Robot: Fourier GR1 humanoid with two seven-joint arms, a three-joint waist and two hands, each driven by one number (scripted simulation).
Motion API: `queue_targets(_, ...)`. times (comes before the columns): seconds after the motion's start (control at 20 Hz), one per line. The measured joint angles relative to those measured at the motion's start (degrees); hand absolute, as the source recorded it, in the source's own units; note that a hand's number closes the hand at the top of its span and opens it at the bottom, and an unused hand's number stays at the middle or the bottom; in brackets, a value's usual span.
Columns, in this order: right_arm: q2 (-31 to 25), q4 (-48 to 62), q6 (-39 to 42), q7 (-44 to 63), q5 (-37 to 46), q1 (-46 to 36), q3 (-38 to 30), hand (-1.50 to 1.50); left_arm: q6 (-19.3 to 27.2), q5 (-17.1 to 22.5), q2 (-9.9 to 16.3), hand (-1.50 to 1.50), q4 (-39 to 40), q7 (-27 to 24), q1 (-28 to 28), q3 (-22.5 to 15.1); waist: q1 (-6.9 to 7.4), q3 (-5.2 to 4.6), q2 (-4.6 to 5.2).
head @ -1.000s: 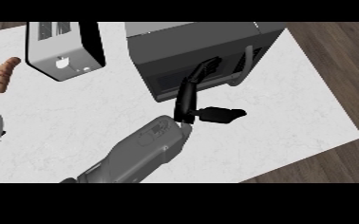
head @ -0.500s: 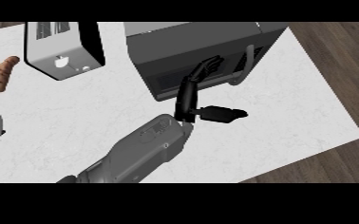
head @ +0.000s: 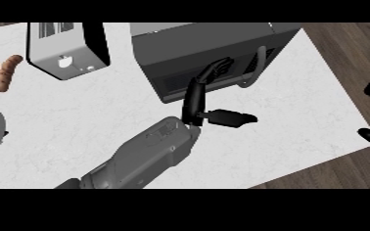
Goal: Pick up the milk, place it into the microwave and close the microwave
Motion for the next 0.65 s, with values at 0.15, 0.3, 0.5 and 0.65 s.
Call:
queue_targets(0.15,0.41,1.73,1.84,1.03,-2.81,-0.49,0.42,-1.50,0.06,0.75,0.02,-1.50,0.27,-0.97,0.06,-0.01,-0.29,-0.03,-0.05)
queue_targets(0.3,0.44,3.55,3.32,1.69,-5.04,-1.15,0.39,-1.50,-0.10,1.42,0.01,-1.50,0.42,-2.05,0.14,0.05,-0.47,-0.02,0.04)
queue_targets(0.5,0.21,5.57,4.90,2.59,-7.41,-2.42,0.34,-1.50,-0.25,2.36,0.02,-1.50,0.63,-3.12,0.09,-0.07,-0.62,-0.03,0.10)
queue_targets(0.65,-0.50,7.20,6.29,3.08,-9.17,-3.26,-0.17,-1.50,-0.38,2.99,0.01,-1.50,0.93,-4.02,0.18,-0.04,-0.82,-0.01,0.03)
